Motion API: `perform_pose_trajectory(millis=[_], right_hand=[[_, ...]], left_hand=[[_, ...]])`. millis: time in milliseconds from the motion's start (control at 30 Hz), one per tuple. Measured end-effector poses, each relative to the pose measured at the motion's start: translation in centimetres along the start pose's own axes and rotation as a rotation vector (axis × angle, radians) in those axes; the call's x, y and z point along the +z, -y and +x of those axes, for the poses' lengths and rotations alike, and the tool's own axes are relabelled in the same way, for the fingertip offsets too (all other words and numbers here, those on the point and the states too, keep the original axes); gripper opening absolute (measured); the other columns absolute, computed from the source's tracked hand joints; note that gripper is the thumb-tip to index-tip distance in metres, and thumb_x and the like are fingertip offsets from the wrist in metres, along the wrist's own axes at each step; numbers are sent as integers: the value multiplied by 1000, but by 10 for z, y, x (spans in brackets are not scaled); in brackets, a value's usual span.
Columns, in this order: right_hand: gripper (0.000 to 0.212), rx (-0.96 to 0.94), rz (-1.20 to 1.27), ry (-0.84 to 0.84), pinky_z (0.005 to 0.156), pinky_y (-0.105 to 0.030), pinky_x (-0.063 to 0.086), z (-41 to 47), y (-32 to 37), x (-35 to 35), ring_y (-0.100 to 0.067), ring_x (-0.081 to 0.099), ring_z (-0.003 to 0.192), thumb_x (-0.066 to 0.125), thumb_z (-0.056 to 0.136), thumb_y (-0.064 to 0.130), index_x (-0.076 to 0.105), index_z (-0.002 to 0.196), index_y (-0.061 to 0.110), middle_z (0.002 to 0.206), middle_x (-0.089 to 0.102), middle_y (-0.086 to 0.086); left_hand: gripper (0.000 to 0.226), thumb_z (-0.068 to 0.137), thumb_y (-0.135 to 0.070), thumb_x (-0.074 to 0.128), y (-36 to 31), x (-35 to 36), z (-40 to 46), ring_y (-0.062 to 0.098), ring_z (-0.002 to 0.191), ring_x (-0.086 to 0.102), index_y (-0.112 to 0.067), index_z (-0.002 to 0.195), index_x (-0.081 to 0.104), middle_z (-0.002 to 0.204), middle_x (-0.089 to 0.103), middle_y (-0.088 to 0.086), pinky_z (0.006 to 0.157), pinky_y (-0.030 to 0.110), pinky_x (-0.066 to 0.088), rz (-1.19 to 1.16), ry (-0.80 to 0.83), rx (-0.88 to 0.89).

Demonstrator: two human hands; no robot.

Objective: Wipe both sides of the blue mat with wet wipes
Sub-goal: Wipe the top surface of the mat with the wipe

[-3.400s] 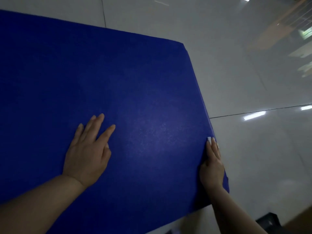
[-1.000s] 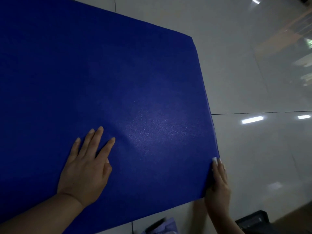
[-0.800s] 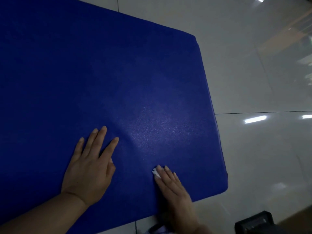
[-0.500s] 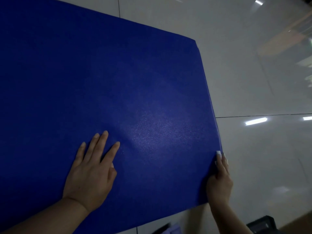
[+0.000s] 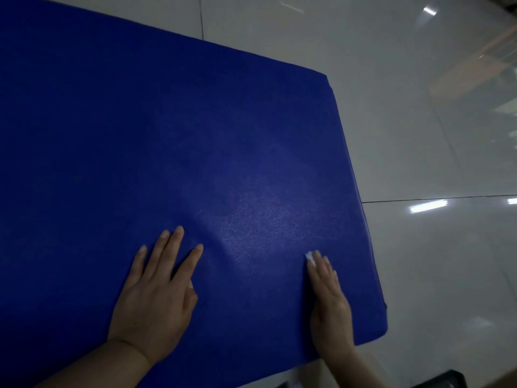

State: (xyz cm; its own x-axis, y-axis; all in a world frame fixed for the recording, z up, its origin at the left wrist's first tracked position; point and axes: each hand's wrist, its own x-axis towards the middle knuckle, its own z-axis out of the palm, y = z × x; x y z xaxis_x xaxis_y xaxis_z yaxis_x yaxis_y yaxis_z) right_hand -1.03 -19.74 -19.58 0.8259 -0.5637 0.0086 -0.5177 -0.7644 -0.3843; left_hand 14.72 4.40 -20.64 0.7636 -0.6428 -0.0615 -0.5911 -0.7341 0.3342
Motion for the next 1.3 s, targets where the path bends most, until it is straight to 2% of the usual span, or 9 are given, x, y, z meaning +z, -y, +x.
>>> perform_pose_trajectory(millis=[67,233,433,600,833,1033,1100,1233,1300], right_hand=[[86,-27,-21,-16,110,-48,28,7,-13,-3,-11,25,141,46,77,-25,33,145,26,150,33,7],[68,462,69,-182,115,-36,23,48,-41,-32,-18,32,139,35,87,-18,41,140,25,148,36,5],[75,-201,22,74,116,-33,23,23,9,8,-11,25,142,36,83,-15,33,145,27,151,35,6],[81,394,-13,-156,113,-49,29,45,-51,-32,-17,26,141,38,81,-22,30,139,34,151,32,4],[59,-403,-69,98,115,-26,21,-32,24,13,-13,33,138,34,85,0,40,141,18,146,41,5],[91,287,-78,-146,109,-59,30,-7,-51,-25,-21,27,142,42,71,-28,30,144,25,149,31,3],[91,155,-44,-101,113,-54,25,-16,-27,-15,-10,20,143,44,76,-24,27,148,28,154,25,9],[72,-313,-65,110,114,-28,20,-54,7,2,-9,19,143,52,82,27,26,148,23,156,22,11],[72,-202,-29,83,115,-27,16,-48,-21,-9,-6,18,143,54,82,32,25,148,30,154,23,15]], left_hand=[[53,90,-28,29,0,0,0,29,141,26,-13,138,48,154,29,16,117,42,4,4,-1,4],[53,90,-27,30,-1,0,-1,29,142,25,-13,137,49,154,29,16,117,42,4,0,-3,0],[54,89,-27,31,0,0,-1,29,141,25,-14,138,49,154,29,16,117,42,5,-8,4,5],[53,90,-28,30,0,0,-1,29,142,25,-14,137,49,154,29,15,117,43,6,-17,2,5],[53,89,-28,30,0,-1,0,28,142,25,-14,137,49,154,29,15,117,42,6,-15,0,8],[53,90,-28,29,-1,-2,-1,28,142,25,-14,137,51,154,29,15,117,42,6,-18,3,0],[53,90,-28,29,-2,-3,0,28,142,25,-14,137,51,154,30,16,117,42,7,-18,0,-2],[53,89,-28,30,0,-1,0,29,141,25,-14,137,49,154,29,16,117,43,6,-10,3,6],[53,90,-28,30,-1,0,-1,29,142,25,-14,138,49,154,29,16,117,43,6,-11,6,8]])
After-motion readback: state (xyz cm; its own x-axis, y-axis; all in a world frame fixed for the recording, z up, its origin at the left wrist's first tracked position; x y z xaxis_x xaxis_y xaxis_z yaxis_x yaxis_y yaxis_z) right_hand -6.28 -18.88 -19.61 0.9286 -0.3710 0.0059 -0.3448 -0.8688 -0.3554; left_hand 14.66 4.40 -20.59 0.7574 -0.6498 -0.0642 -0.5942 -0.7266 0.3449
